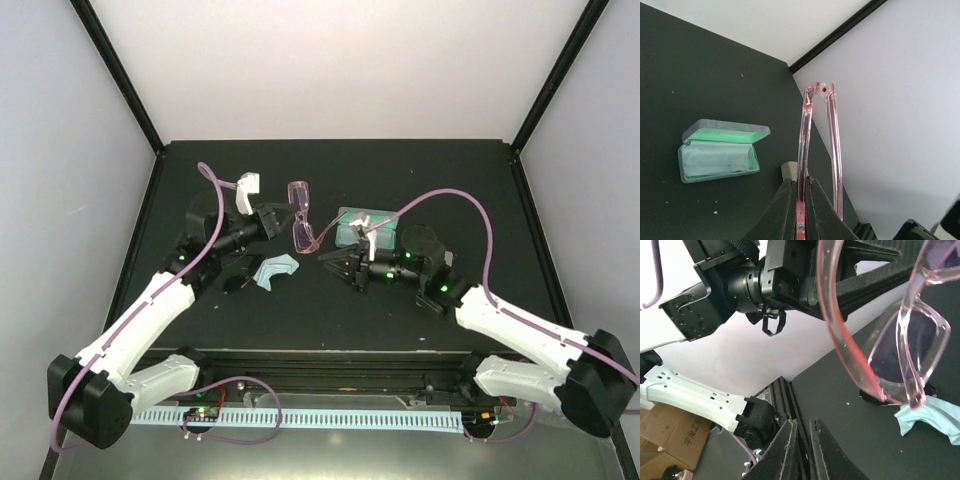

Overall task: Organize the sunglasses
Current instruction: Fold the sunglasses.

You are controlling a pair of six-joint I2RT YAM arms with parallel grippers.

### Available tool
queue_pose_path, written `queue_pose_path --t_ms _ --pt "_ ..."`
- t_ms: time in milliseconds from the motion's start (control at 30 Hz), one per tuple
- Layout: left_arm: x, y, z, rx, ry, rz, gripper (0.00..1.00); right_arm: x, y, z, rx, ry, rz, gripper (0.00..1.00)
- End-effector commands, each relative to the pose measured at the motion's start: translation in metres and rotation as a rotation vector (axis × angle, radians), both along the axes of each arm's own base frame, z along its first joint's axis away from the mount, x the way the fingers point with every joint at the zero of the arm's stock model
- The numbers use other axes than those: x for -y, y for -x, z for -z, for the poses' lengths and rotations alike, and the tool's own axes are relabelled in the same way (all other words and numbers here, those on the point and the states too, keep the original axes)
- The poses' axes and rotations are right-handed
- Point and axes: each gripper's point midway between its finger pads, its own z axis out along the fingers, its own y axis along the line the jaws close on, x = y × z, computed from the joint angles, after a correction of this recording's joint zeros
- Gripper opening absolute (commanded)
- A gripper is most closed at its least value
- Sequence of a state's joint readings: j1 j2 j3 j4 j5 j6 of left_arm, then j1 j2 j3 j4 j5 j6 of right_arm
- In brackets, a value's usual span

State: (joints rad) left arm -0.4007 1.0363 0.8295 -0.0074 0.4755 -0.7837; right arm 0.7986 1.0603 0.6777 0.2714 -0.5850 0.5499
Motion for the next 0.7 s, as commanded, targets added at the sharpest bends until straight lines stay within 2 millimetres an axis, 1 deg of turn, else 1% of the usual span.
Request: queue_pose_path --t_ms 0,67,133,233,300,367,467,533,600,667 --pt "0.012 0.01 -0.029 0.104 0.006 0.079 0.02 -0.019 -0.008 -0.029 0.013 -0.074 -0.023 0.09" --pt "0.016 0.018 -0.032 0.12 0.01 0.121 0.02 -0.022 -0.02 -0.025 -0.015 -0.057 0.023 0.06" --pt "0.02 0.026 -0.036 0.14 0.017 0.166 0.02 -0.023 -0.032 -0.021 -0.045 -0.044 0.076 0.06" --pt "0.026 0.035 -0.044 0.174 0.034 0.235 0.02 -0.023 -0.048 -0.009 -0.097 0.007 0.155 0.06" --pt "0.029 0.038 -0.045 0.191 0.036 0.266 0.01 -0.022 -0.053 -0.001 -0.121 0.037 0.185 0.07" --pt "0.031 0.034 -0.041 0.198 0.012 0.274 0.02 -0.016 -0.052 -0.001 -0.121 0.029 0.21 0.07" --pt "0.034 0.025 -0.03 0.201 -0.041 0.275 0.02 0.004 -0.054 -0.006 -0.101 0.009 0.302 0.08" --pt "0.037 0.02 -0.025 0.229 -0.085 0.283 0.01 0.026 -0.062 -0.001 -0.107 0.036 0.423 0.09" --pt "0.042 0.01 -0.018 0.269 -0.174 0.271 0.02 0.055 -0.075 0.012 -0.135 0.093 0.584 0.13" --pt "0.048 -0.001 -0.01 0.328 -0.277 0.255 0.02 0.082 -0.083 0.033 -0.184 0.165 0.714 0.14"
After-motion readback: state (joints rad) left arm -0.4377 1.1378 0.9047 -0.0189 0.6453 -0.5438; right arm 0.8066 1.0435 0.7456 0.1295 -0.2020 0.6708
